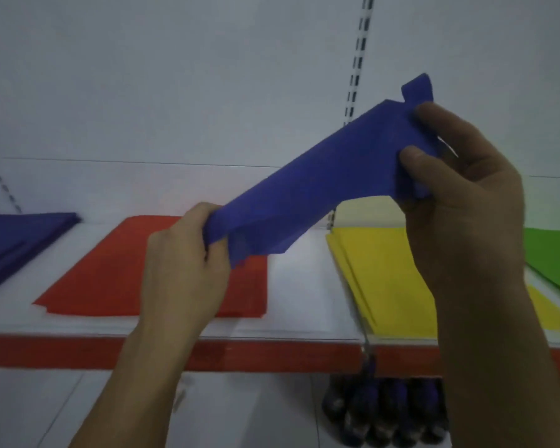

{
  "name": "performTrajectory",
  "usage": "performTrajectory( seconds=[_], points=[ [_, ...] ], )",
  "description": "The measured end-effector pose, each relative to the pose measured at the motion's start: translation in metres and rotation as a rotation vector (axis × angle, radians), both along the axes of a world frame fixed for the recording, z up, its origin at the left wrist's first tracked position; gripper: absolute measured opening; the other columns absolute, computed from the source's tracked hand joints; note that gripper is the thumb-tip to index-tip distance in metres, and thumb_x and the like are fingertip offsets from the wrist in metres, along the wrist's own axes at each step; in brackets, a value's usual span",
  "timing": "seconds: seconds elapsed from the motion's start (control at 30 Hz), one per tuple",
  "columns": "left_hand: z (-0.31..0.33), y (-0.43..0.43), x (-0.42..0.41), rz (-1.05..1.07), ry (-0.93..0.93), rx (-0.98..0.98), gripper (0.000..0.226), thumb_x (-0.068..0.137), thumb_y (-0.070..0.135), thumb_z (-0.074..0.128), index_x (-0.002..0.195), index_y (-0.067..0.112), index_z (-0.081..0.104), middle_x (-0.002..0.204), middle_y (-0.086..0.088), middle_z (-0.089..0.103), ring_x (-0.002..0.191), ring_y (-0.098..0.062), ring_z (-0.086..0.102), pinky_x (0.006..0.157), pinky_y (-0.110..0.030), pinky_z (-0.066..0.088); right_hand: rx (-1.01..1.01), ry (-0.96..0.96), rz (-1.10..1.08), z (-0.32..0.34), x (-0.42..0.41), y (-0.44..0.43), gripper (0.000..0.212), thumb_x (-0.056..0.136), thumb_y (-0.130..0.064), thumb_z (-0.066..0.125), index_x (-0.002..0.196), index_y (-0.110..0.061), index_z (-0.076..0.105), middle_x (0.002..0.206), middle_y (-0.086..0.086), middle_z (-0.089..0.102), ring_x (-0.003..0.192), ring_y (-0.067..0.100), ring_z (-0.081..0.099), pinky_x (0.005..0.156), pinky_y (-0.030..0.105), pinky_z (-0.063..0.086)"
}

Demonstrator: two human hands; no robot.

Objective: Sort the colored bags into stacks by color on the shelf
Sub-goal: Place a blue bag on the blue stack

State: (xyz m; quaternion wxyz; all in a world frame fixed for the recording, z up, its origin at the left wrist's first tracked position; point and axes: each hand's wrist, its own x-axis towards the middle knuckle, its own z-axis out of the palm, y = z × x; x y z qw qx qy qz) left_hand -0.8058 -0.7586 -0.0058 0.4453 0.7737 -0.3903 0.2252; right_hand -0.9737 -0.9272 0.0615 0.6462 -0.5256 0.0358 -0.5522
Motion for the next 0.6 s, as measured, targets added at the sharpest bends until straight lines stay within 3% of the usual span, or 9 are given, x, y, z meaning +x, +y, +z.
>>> performTrajectory(
  seconds=[0.1,0.2,0.3,0.37,0.43,0.6],
  points=[
    [0.008,0.063,0.032,0.103,0.088,-0.058,0.024,0.093,0.014,0.044,0.104,0.024,0.062,0.069,0.016,0.059,0.063,-0.002,0.058,0.050,-0.017,0.034,-0.035,0.056,0.011,-0.005,0.040,0.053,0.033,0.092,0.006,0.061,0.120,-0.009,0.066,0.119,0.008,0.072,0.109,0.024,0.069,0.080,0.032,0.058],
    [0.008,0.124,0.058,0.159,0.158,-0.186,0.036,0.095,0.003,0.042,0.115,0.028,0.059,0.077,0.017,0.062,0.065,0.003,0.063,0.052,-0.019,0.045,-0.072,0.117,0.055,-0.022,0.082,0.101,0.033,0.091,0.004,0.064,0.117,-0.015,0.070,0.117,0.006,0.073,0.110,0.023,0.069,0.084,0.038,0.058],
    [0.001,0.186,0.084,0.211,0.200,-0.250,0.056,0.095,-0.006,0.045,0.135,0.033,0.050,0.093,0.018,0.067,0.072,-0.001,0.068,0.064,-0.024,0.057,-0.126,0.161,0.086,-0.038,0.126,0.144,0.033,0.090,0.000,0.067,0.114,-0.021,0.072,0.120,0.003,0.072,0.114,0.024,0.067,0.094,0.048,0.055],
    [-0.003,0.226,0.098,0.261,0.173,-0.237,0.068,0.094,-0.009,0.050,0.145,0.035,0.042,0.108,0.020,0.064,0.090,0.004,0.065,0.077,-0.023,0.057,-0.125,0.183,0.117,-0.046,0.154,0.173,0.033,0.090,0.001,0.068,0.113,-0.022,0.073,0.118,0.000,0.072,0.111,0.021,0.068,0.090,0.045,0.057],
    [-0.005,0.259,0.115,0.317,0.134,-0.205,0.070,0.094,-0.006,0.053,0.149,0.035,0.036,0.120,0.011,0.062,0.102,0.000,0.062,0.085,-0.028,0.057,-0.135,0.196,0.150,-0.051,0.181,0.199,0.034,0.090,0.004,0.067,0.113,-0.021,0.072,0.115,-0.001,0.073,0.106,0.018,0.070,0.083,0.040,0.060],
    [-0.010,0.323,0.162,0.454,0.078,-0.099,0.073,0.093,-0.008,0.054,0.152,0.030,0.033,0.118,0.000,0.063,0.091,-0.003,0.062,0.070,-0.013,0.049,-0.229,0.203,0.184,-0.068,0.248,0.245,0.036,0.088,0.012,0.064,0.114,-0.013,0.070,0.117,0.006,0.071,0.106,0.020,0.070,0.084,0.044,0.060]
  ],
)
